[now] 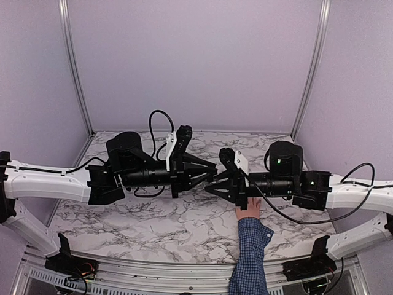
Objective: Paint the nails
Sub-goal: Screw the nail polish bottle cap onto the nail polish bottle.
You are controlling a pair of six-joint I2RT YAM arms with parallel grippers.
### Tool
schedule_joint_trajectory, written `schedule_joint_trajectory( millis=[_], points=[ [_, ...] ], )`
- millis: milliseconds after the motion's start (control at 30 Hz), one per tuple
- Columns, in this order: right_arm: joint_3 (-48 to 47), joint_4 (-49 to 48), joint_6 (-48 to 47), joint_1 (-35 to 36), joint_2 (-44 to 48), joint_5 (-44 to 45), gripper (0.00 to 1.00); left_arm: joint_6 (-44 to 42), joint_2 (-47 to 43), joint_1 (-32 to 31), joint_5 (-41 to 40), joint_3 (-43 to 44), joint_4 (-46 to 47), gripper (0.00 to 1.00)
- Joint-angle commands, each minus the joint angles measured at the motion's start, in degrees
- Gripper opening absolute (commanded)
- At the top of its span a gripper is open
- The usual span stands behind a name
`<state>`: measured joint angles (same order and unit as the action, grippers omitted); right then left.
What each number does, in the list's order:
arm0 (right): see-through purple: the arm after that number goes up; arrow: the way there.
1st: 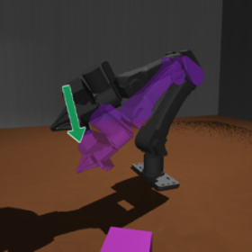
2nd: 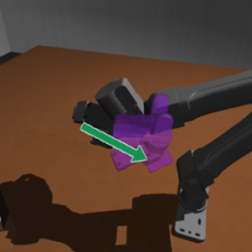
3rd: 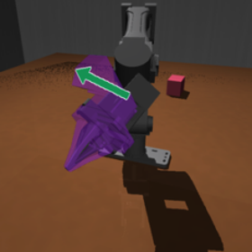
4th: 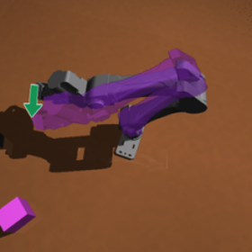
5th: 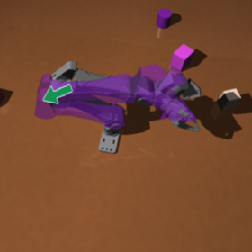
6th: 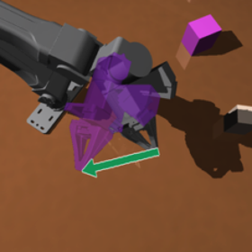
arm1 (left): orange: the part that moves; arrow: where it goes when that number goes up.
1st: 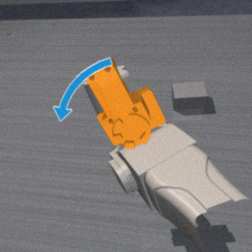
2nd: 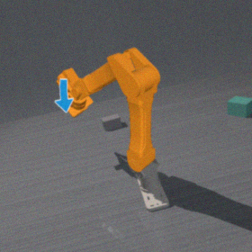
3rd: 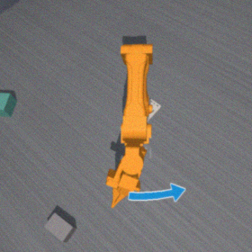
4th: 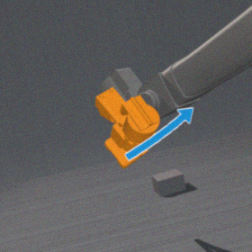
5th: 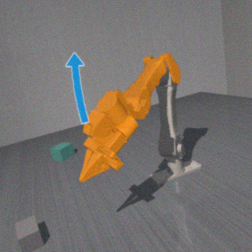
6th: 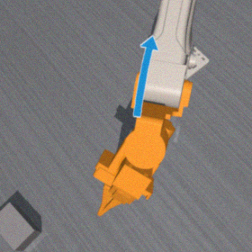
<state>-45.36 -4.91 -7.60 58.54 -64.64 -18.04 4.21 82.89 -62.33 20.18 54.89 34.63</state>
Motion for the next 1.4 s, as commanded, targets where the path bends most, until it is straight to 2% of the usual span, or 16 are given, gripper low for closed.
schedule_joint_trajectory(
  millis=[0, 267, 467, 600, 767, 1000, 1167, 1267, 1367],
  points=[
    [-2.33, -6.88, -4.62, 0.60, 3.28, -11.72, 0.00, -1.31, -0.23, 0.63, 10.66, -2.54, -4.37, 0.00],
    [-2.90, -6.25, -6.20, 0.54, 2.35, -23.14, 0.00, -2.45, 0.27, 0.80, 21.40, -2.34, -5.19, 0.00],
    [-3.53, -5.60, -6.20, 0.53, 1.50, -24.77, 0.00, -2.10, 0.99, 1.13, 24.61, -1.81, -5.44, 0.00],
    [-3.44, -4.94, -6.29, 0.56, 0.98, -22.63, 0.00, -2.14, -0.36, 1.88, 21.64, -2.15, -5.39, 0.01],
    [-3.01, -4.60, -6.49, 0.43, 0.83, -20.16, 0.00, -2.54, -3.82, 3.44, 15.05, -3.52, -5.42, 0.09],
    [-2.53, -4.69, -3.99, -0.08, -0.07, -11.54, 0.00, -2.90, -8.84, 4.32, 3.57, -5.78, -5.58, 0.47],
    [-2.44, -5.12, -1.35, -0.44, -1.19, -3.98, 0.00, -2.56, -10.23, 4.25, -3.40, -6.42, -5.89, 0.52],
    [-2.88, -5.05, 0.79, -0.68, -2.50, 2.31, 0.00, -2.70, -9.64, 3.27, -5.70, -5.96, -5.89, 0.49],
    [-3.53, -4.55, 2.60, -0.64, -4.20, 8.42, 0.00, -6.67, -9.11, 0.37, -11.11, -5.74, -5.89, 0.49]
  ],
)
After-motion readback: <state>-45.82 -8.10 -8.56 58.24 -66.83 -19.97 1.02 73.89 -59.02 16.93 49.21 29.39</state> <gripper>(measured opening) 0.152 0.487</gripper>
